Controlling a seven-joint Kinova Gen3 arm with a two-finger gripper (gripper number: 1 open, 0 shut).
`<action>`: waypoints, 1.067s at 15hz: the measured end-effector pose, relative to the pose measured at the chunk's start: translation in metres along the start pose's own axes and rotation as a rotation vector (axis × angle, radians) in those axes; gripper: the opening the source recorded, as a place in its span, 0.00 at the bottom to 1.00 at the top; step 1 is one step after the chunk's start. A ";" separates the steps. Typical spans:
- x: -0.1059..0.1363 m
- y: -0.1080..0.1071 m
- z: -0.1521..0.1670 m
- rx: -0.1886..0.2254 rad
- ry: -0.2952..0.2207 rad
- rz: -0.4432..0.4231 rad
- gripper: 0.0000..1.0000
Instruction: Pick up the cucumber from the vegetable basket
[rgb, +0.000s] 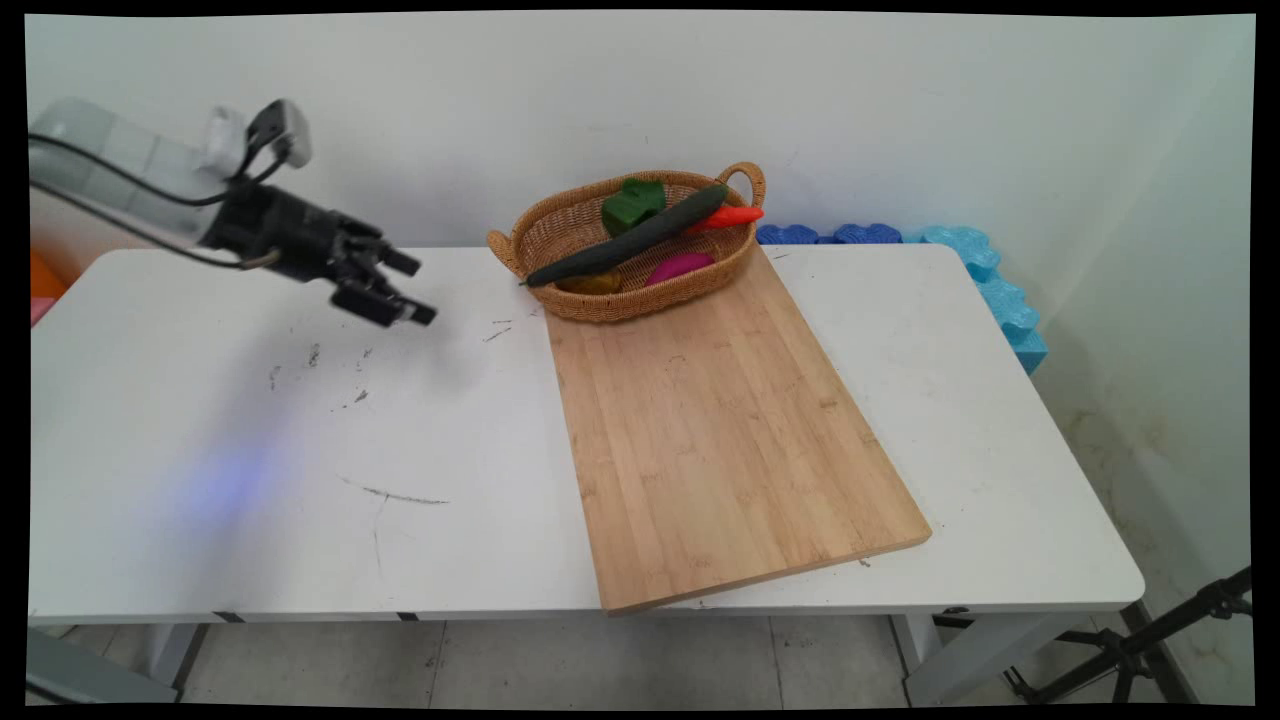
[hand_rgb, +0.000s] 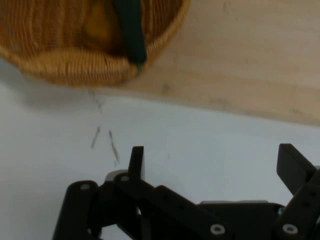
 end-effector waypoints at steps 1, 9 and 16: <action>0.007 -0.001 0.006 0.004 0.011 0.003 1.00; 0.073 -0.014 0.068 0.050 0.081 0.038 1.00; 0.103 -0.027 0.124 0.087 0.087 0.037 1.00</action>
